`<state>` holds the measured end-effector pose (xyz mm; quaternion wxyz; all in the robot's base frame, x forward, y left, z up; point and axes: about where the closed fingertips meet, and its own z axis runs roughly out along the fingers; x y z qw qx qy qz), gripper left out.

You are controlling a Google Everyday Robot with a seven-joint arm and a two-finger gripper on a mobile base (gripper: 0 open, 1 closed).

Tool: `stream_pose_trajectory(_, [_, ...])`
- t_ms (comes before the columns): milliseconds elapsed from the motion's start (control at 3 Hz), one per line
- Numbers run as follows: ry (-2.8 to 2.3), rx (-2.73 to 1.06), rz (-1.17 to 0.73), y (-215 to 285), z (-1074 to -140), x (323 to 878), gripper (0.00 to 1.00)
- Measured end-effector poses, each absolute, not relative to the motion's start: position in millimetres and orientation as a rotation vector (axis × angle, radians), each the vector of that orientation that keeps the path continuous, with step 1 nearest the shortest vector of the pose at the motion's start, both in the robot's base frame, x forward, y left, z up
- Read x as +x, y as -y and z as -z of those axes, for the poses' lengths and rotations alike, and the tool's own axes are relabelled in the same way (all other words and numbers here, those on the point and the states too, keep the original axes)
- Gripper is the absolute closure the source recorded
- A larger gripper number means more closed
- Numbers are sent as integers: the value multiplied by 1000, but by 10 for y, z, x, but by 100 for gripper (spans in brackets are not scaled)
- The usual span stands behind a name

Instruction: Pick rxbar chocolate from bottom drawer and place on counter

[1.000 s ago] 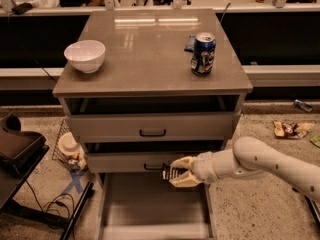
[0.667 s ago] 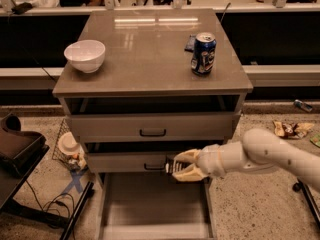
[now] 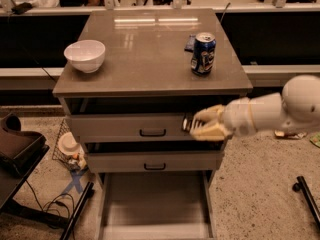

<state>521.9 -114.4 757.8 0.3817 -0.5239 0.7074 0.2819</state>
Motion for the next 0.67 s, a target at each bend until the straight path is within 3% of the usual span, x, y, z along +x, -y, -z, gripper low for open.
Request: stream_pose_trajectory(667, [-1828,-1224,-579,1187,-8756,5749,100])
